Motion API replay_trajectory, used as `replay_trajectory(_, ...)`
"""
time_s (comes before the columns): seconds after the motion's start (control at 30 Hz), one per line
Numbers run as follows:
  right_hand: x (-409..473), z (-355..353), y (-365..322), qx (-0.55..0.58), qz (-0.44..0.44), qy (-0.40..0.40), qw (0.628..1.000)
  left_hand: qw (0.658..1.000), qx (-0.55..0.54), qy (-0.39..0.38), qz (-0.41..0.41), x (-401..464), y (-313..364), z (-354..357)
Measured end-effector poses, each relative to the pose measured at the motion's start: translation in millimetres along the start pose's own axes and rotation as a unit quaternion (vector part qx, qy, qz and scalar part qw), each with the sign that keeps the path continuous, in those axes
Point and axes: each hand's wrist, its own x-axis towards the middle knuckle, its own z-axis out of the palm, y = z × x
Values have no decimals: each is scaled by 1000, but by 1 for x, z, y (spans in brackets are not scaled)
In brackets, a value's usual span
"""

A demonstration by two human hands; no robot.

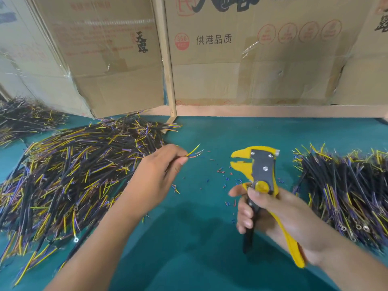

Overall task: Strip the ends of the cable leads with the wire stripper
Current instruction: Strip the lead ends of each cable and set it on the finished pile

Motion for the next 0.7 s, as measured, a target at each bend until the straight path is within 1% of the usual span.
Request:
replay_trajectory(0.2,3,1,5,1,12,-1,1000,999,-23,-18,17,-1,14,4)
replay_trajectory(0.4,4,-1,7,5,11,5,1000,998,-53,-19,5,-3,18,6)
replay_trajectory(0.57,5,-4,9,-1,9,-1,1000,990,-135,-31,-21,-4,21,9)
replay_trajectory(0.63,6,-5,9,-1,9,-4,1000,980,-188,-40,-52,-5,22,11)
replay_trajectory(0.7,5,-5,9,-4,8,-5,1000,961,-256,-41,-91,-5,23,13)
